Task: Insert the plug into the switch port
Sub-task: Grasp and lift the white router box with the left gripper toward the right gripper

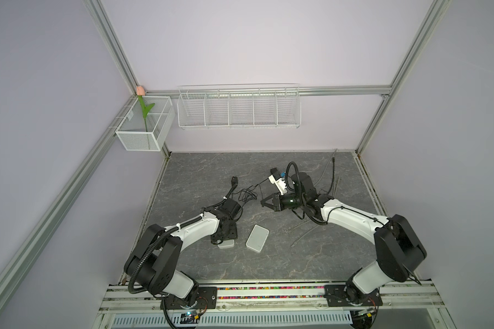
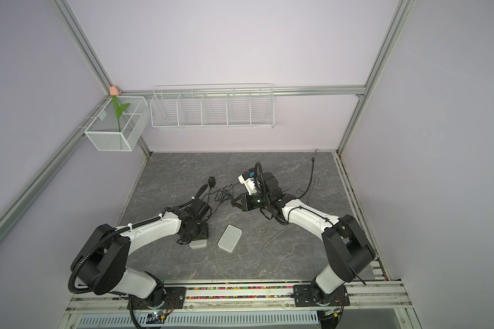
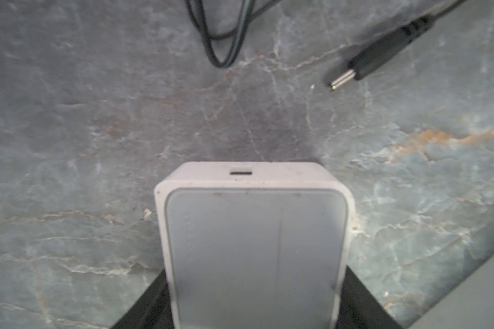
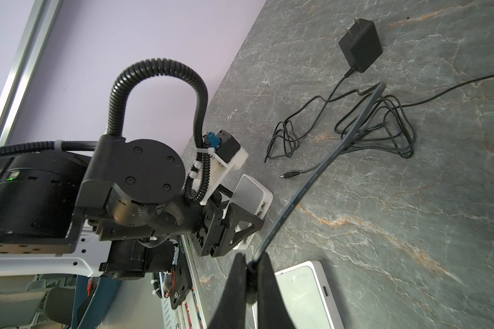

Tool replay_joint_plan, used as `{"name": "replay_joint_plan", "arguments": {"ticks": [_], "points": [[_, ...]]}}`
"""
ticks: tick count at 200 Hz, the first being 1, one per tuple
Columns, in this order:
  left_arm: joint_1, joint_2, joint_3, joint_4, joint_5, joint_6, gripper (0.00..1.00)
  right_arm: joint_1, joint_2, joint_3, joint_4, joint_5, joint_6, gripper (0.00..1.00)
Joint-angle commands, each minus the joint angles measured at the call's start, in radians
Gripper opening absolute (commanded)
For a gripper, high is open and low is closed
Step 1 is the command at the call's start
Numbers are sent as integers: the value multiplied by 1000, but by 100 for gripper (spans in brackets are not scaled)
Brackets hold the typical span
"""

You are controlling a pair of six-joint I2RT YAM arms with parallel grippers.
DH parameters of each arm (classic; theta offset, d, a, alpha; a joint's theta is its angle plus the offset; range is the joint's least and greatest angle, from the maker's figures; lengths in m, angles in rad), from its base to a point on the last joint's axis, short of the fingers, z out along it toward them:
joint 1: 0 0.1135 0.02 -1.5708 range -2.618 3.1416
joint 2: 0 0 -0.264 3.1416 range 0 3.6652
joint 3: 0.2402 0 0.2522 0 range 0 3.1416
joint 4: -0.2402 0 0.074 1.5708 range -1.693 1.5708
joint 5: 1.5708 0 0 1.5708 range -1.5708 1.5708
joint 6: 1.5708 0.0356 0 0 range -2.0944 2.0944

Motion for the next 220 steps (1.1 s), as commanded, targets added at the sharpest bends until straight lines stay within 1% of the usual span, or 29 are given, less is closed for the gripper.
{"name": "replay_joint_plan", "arguments": {"ticks": [1,15,30,47,84,111,132,156,183,196,210,220], "points": [[2,62,-40,48,44,14,44,0,-7,-4,1,1,-12,7],[2,39,-39,51,45,16,27,0,-9,-4,-1,2,-14,7],[1,-14,-40,61,56,21,13,0,-11,-4,-4,1,-15,7],[0,-96,-44,79,59,27,0,-2,-16,-1,-6,0,-17,7],[-3,-316,-71,132,36,56,0,0,-28,-1,0,-2,-9,7],[-7,-473,-111,220,50,92,0,3,-39,-1,20,-15,9,7],[-11,-573,-150,304,84,123,0,12,-54,4,22,-23,10,7],[-16,-659,-193,389,115,143,0,22,-70,10,22,-29,7,7],[-26,-709,-257,507,177,158,0,41,-96,18,28,-43,5,7],[-51,-730,-291,563,181,166,0,53,-106,18,45,-48,7,7],[-103,-750,-320,606,159,200,0,64,-109,29,55,-60,6,7],[-140,-800,-347,645,144,234,0,68,-109,39,56,-67,6,7]]}}
